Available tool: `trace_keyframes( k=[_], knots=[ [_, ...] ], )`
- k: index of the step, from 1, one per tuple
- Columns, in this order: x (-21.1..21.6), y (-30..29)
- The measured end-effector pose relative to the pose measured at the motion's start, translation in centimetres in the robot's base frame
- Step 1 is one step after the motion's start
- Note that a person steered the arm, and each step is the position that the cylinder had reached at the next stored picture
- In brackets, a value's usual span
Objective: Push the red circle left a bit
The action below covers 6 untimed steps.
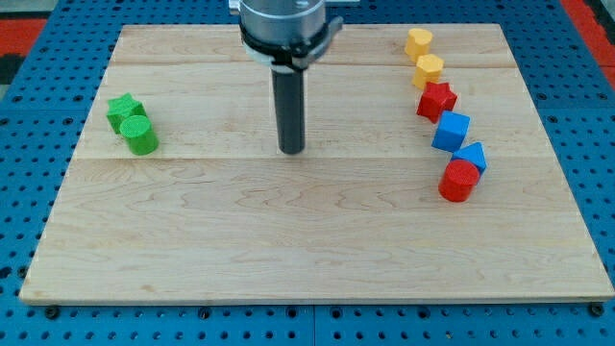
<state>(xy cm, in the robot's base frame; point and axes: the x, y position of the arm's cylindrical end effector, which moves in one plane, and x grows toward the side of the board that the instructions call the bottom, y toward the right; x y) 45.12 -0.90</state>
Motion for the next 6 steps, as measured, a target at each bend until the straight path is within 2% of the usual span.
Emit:
trace_keyframes(
  k=[1, 2, 3, 5, 6],
  knots=[
    [9.7, 9.2],
    [8.2, 18.7],
    [4.7, 24.6],
    [3.9, 22.6],
    [3.4, 19.1]
  ],
)
